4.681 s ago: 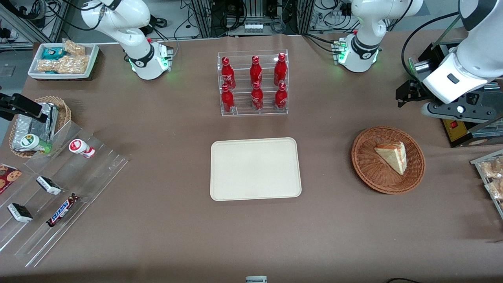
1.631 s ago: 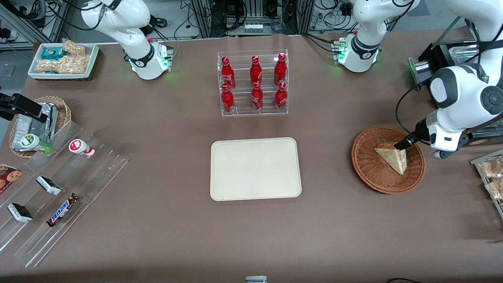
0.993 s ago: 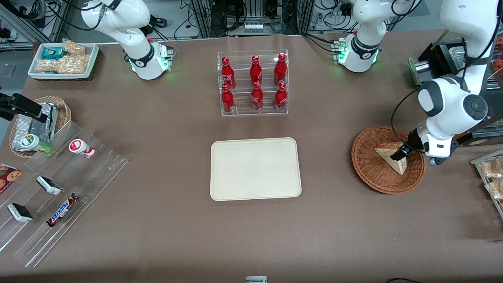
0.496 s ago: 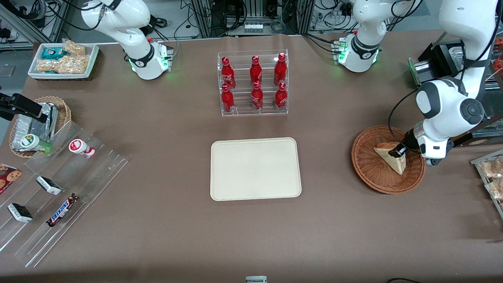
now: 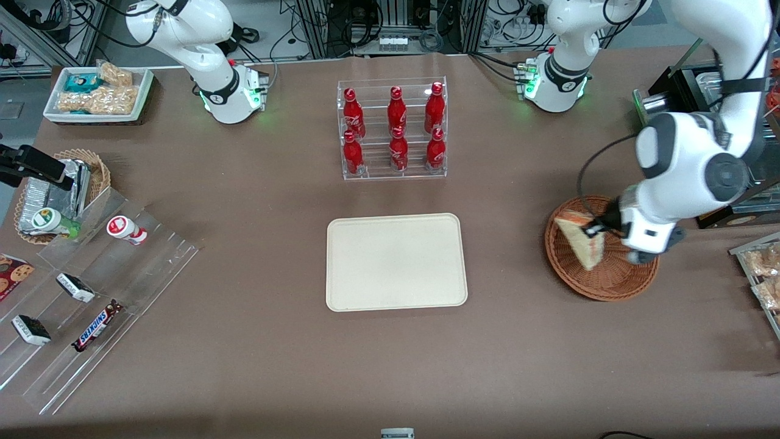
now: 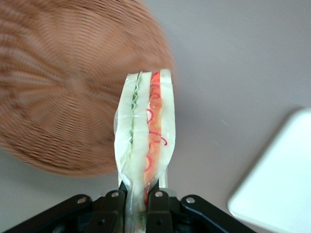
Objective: Place sandwich from basket to tray
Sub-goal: 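Lift the sandwich and carry it with the left gripper over the beige tray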
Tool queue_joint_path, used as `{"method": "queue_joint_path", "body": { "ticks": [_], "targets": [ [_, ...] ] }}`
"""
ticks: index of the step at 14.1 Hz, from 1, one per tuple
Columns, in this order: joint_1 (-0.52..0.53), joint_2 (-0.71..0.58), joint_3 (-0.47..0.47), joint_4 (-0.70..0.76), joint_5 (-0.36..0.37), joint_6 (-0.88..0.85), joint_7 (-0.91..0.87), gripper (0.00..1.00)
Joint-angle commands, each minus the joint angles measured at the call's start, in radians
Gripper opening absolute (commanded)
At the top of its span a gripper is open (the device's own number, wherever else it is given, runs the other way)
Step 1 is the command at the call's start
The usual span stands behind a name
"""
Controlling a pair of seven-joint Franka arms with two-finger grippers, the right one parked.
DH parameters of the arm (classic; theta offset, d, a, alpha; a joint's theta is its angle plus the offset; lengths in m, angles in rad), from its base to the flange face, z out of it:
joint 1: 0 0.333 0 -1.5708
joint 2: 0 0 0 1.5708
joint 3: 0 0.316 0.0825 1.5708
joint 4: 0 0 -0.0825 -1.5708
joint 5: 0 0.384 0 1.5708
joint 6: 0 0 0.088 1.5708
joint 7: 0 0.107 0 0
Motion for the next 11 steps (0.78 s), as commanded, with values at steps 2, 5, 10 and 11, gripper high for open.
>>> {"method": "queue_joint_path", "body": {
  "ticks": [2, 5, 10, 11],
  "targets": [
    [-0.144, 0.119, -0.07, 0.118, 0.058, 0.017, -0.081, 0.03],
    [-0.281, 0.284, -0.07, 0.314, 0.076, 0.031, -0.112, 0.06],
    [-0.514, 0.512, -0.065, 0.552, 0.292, 0.035, -0.222, 0.11],
    [-0.546, 0.538, -0.065, 0.572, 0.338, 0.046, -0.261, 0.11]
  ]
}}
